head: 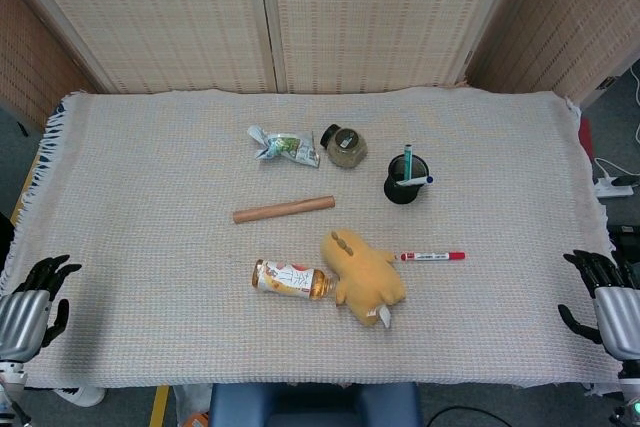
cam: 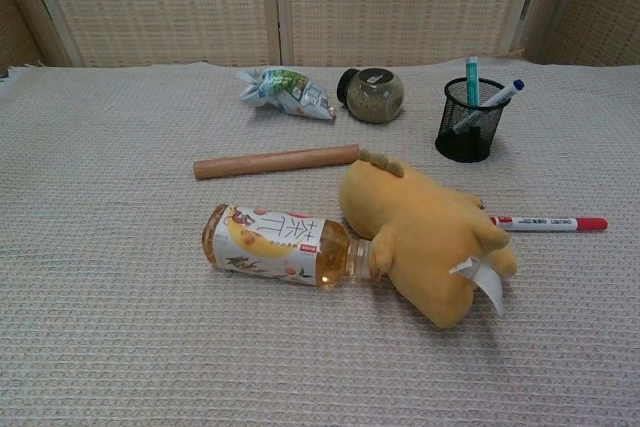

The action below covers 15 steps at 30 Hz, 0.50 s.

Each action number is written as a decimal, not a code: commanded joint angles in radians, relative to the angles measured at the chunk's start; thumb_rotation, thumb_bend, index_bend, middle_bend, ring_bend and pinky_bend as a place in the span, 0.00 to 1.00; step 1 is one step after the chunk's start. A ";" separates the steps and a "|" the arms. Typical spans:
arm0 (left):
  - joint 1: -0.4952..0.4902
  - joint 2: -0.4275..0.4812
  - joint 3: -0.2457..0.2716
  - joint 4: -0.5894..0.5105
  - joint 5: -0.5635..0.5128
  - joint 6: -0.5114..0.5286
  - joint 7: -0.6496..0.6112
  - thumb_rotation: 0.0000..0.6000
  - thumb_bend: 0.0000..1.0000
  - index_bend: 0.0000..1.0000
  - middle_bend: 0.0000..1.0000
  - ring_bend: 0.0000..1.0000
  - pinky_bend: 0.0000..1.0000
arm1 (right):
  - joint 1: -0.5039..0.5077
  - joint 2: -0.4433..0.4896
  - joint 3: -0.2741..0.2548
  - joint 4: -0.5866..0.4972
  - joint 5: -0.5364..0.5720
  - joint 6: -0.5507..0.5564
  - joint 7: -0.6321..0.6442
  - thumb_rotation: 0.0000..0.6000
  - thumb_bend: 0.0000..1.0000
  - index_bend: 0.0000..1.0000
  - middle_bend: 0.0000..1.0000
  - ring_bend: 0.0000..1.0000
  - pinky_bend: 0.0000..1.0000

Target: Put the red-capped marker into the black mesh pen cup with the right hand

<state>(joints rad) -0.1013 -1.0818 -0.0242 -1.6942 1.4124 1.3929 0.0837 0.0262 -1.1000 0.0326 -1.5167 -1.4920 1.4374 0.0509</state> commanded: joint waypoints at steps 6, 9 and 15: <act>0.000 0.003 0.004 -0.006 0.012 0.003 -0.006 1.00 0.59 0.22 0.09 0.08 0.35 | 0.161 -0.004 0.062 -0.010 0.033 -0.201 -0.043 1.00 0.21 0.26 0.13 0.16 0.05; 0.001 0.005 0.004 -0.007 0.013 0.003 -0.013 1.00 0.59 0.22 0.09 0.08 0.35 | 0.235 -0.017 0.080 -0.016 0.067 -0.308 -0.102 1.00 0.21 0.28 0.13 0.16 0.05; 0.001 0.010 0.004 -0.008 0.017 0.004 -0.029 1.00 0.59 0.22 0.09 0.09 0.35 | 0.360 -0.109 0.102 0.023 0.113 -0.458 -0.194 1.00 0.21 0.28 0.13 0.16 0.06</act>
<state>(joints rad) -0.1002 -1.0722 -0.0200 -1.7022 1.4290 1.3968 0.0555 0.3415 -1.1674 0.1198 -1.5137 -1.4059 1.0304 -0.1031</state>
